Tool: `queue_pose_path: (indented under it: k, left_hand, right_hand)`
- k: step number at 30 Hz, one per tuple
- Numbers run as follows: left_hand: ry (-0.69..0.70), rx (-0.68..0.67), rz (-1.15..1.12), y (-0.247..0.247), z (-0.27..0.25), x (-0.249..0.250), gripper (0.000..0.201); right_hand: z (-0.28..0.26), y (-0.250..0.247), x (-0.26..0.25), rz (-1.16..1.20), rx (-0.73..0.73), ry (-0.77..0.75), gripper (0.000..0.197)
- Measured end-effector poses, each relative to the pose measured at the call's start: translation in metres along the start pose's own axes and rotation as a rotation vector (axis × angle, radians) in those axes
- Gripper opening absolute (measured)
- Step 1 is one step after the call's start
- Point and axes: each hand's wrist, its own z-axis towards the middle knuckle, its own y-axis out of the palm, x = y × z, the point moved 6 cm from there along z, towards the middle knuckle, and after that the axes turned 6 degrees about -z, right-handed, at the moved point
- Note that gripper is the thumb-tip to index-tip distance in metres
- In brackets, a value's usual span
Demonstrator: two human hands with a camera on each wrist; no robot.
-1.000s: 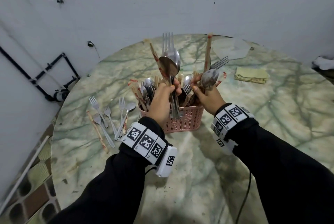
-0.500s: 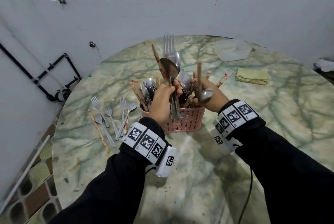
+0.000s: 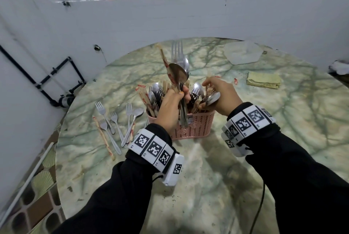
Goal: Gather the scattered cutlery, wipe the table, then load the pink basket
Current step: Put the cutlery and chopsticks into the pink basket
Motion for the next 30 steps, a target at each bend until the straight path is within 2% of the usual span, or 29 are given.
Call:
queue_pose_path:
  k: [4,8,12,14,16,19,24,26,28,30]
  left_hand:
    - [0.026,-0.006,0.002,0.0,0.0,0.0,0.03]
    - [0.075,-0.014,0.046,0.002,0.001,0.0,0.027]
    - [0.089,-0.03,0.077,0.004,0.001,-0.001,0.027]
    - [0.093,-0.043,0.06,0.005,0.001,-0.001,0.026]
    - [0.099,-0.045,0.047,0.005,0.001,-0.001,0.025]
    - [0.103,-0.035,0.05,0.005,0.0,0.0,0.024]
    - [0.1,-0.023,0.111,0.004,-0.001,0.001,0.022]
    - [0.093,-0.013,0.152,0.005,-0.002,0.002,0.02]
    - [0.069,0.005,0.208,0.005,-0.002,0.0,0.02]
    - [0.052,-0.007,0.237,0.01,-0.002,-0.001,0.023]
  right_hand:
    - [0.004,-0.003,-0.002,0.05,-0.028,-0.003,0.048]
    - [0.003,-0.004,-0.004,0.024,0.066,-0.064,0.041]
    - [-0.003,0.005,-0.003,-0.149,0.176,-0.133,0.027]
    - [-0.004,0.01,-0.001,-0.308,0.16,-0.139,0.035]
    - [-0.005,0.013,0.0,-0.383,0.093,-0.145,0.056]
    - [-0.006,0.008,-0.001,-0.265,-0.002,-0.169,0.078]
    - [-0.014,-0.012,-0.006,-0.165,-0.148,-0.204,0.095]
    - [-0.021,-0.026,-0.013,-0.173,-0.043,-0.208,0.081]
    - [-0.03,-0.036,-0.023,-0.105,0.057,-0.225,0.054]
    - [-0.038,-0.028,-0.033,0.0,-0.058,-0.259,0.037]
